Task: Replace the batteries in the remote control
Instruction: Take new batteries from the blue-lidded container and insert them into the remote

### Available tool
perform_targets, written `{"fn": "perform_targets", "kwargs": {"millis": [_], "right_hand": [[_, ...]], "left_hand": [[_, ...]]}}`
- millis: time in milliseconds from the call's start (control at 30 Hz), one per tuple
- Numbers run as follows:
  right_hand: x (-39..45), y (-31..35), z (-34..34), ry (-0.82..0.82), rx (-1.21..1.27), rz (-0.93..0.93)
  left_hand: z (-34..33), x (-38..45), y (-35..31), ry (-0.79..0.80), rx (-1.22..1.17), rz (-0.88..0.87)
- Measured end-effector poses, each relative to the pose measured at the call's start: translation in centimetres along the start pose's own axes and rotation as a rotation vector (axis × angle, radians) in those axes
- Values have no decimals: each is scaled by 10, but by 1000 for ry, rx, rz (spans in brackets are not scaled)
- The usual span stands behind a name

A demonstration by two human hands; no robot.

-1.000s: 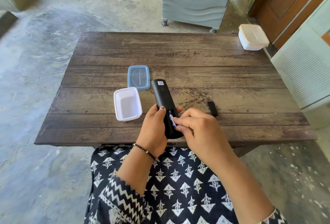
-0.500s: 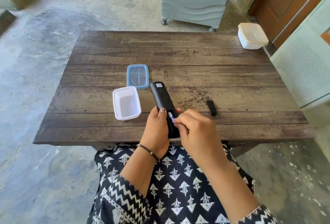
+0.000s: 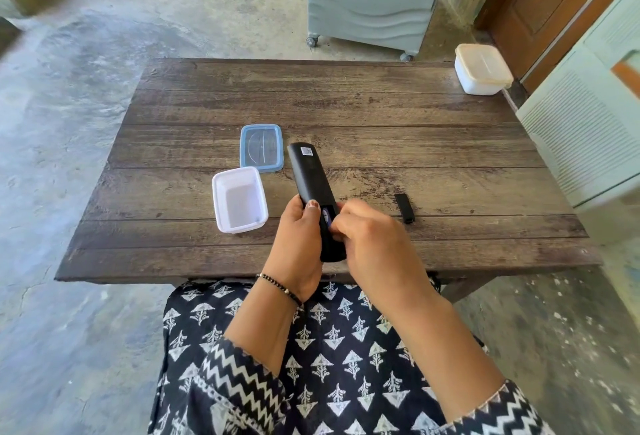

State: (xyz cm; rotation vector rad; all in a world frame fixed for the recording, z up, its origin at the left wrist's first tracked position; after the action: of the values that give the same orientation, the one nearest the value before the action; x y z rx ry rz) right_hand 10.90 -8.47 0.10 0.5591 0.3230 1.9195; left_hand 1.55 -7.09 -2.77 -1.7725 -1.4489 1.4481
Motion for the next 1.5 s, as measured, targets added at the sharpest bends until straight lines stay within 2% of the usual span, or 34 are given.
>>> {"fn": "perform_targets", "kwargs": {"millis": [267,367,433,533,667,800,933,1033,1200,1500], "right_hand": [[-21,-8,-10,41,9,-6],[-20,-15,-2,56,193,-76],[-15,-25,7,-40,222,-119],[-2,-53,11,-205,64,-220],[10,-86,2,-103,-155,-438],[14,-91,-5,-49,-217,-484],[14,-93,-6,-52,-182,-513],[10,-82,2,-72,10,-564],[-2,-26,14,-131,153,-407],[-5,2,-1,-130,63,-228]], "left_hand": [[6,10,2,-23,-60,68],[7,9,4,22,-50,71],[8,9,4,33,-39,63],[9,9,4,32,-63,66],[11,8,7,42,-64,91],[12,8,10,47,-68,109],[10,7,12,60,-91,116],[10,8,13,63,-92,121],[9,11,15,81,-100,114],[3,7,14,153,-199,57]]}}
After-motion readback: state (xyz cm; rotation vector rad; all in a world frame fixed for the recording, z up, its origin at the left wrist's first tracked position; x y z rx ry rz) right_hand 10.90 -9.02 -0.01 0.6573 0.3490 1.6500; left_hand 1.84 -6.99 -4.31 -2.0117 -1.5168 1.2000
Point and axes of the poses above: each hand's wrist, its own x-axis towards the middle knuckle, its own z-axis out of the back of the hand, y = z × x, the point moved 2 cm from there along x, towards the middle knuckle, and after that the axes turned 3 degrees about -y, right-handed, at the moved point
